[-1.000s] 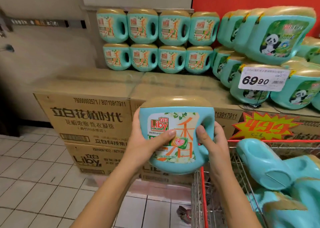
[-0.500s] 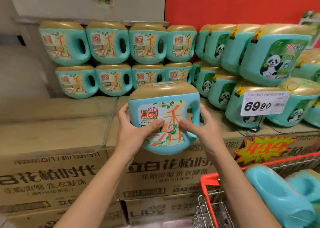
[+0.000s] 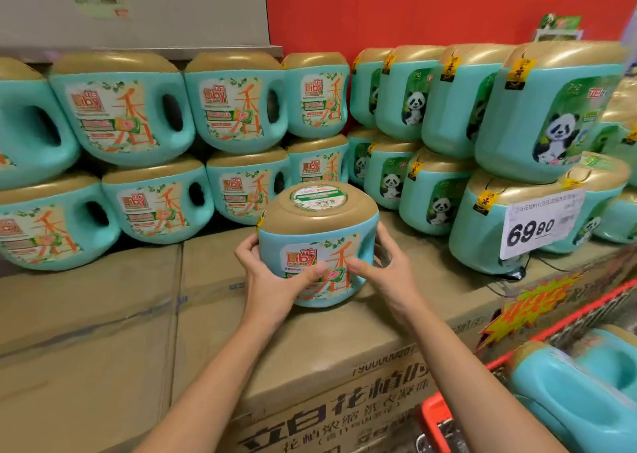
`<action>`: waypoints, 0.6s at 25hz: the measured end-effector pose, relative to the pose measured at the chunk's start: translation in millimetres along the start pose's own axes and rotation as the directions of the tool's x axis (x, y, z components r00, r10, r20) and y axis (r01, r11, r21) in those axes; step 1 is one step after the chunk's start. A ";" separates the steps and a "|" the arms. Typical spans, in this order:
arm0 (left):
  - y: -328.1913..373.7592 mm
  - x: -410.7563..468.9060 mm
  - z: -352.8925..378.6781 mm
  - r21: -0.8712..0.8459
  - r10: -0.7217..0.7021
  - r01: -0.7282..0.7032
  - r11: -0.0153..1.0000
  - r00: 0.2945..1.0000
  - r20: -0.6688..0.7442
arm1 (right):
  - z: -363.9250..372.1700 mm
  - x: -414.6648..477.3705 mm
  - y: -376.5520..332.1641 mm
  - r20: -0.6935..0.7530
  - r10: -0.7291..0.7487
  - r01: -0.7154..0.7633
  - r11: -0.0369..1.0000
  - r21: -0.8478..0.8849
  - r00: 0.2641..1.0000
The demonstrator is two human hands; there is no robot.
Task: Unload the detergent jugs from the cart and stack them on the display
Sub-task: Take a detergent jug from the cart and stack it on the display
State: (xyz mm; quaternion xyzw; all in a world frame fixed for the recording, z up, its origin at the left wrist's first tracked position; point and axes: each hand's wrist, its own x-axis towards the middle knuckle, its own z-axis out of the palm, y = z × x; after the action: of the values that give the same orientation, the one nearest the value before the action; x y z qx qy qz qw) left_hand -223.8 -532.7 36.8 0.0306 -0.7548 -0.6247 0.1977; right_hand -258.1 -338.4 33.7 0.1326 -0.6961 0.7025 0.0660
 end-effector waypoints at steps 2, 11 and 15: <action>-9.7 20.5 9.3 0.099 0.015 -0.012 0.995 1.000 -0.027 | -2.2 21.4 6.9 -0.032 0.000 -0.001 0.999 -0.035 0.999; -48.3 107.4 56.6 0.089 0.025 -0.016 0.996 0.995 -0.096 | -14.2 120.9 45.2 -0.170 0.030 -0.064 0.978 -0.196 0.985; -56.5 134.0 76.4 0.061 0.010 0.000 0.998 0.984 -0.176 | -8.9 149.3 60.7 -0.222 0.022 -0.096 0.941 -0.326 0.975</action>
State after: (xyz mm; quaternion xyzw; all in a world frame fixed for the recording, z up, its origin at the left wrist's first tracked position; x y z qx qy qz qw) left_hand -384.1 -513.1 6.9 0.0898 -0.7530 -0.5959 0.2643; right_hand -418.5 -344.6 16.9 0.0215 -0.7976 0.5859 0.1415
